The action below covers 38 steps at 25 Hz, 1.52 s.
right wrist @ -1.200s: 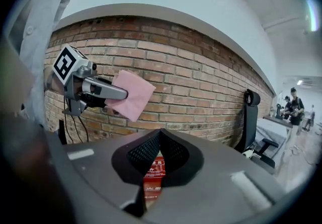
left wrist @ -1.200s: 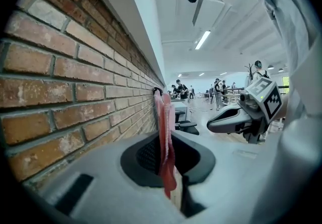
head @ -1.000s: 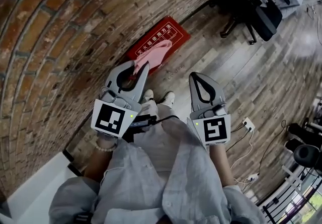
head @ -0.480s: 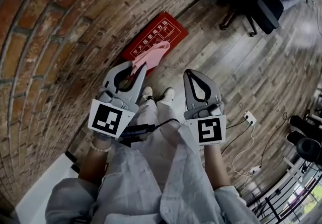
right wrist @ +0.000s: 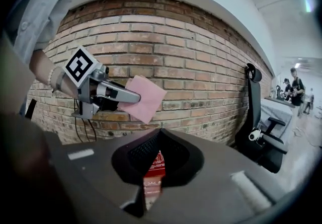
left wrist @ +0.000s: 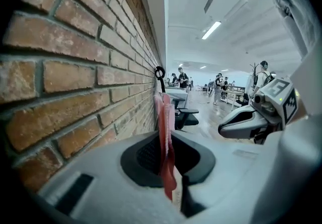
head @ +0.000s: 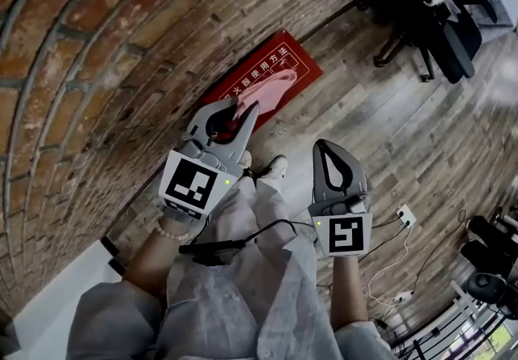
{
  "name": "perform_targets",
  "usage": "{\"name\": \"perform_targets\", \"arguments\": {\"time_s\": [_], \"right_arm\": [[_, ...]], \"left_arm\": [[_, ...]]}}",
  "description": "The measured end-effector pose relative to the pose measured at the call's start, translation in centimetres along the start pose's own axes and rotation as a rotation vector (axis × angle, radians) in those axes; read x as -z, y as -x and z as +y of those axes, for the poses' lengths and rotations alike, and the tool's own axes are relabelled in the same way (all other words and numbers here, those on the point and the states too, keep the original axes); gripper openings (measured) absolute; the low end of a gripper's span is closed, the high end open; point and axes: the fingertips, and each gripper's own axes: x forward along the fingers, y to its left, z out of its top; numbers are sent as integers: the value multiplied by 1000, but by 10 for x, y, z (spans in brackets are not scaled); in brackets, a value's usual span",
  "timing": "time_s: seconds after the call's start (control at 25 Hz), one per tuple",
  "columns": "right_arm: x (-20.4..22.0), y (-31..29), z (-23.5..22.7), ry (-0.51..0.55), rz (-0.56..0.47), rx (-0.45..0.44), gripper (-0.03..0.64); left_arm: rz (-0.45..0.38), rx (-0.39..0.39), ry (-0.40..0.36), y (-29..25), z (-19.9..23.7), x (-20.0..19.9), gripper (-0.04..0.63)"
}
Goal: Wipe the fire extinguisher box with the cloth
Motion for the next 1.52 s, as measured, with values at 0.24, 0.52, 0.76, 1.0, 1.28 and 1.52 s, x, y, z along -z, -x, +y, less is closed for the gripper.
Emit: {"name": "perform_targets", "arguments": {"time_s": [0.24,0.52,0.76,1.0,1.28,1.52], "right_arm": [[27,-24,-3,31,35,-52,6],[57,-45,-8,4,59,-76,6],[76,-60,-19,-13,67,-76,6],[83,-70,-21,-4,67,-102,6],[107,-75,-19,17,111,-130,6],[115,-77,-20,-1,113,-131,6]], "left_arm": [[30,13,13,-51,11,27,11],[33,-19,98,-103,30,57,11],[65,-71,165,-145,51,92,11],[109,-90,294,-186,68,127,11],[129,-113,412,-228,91,146,12],[172,-158,523,-255,104,167,12]]}}
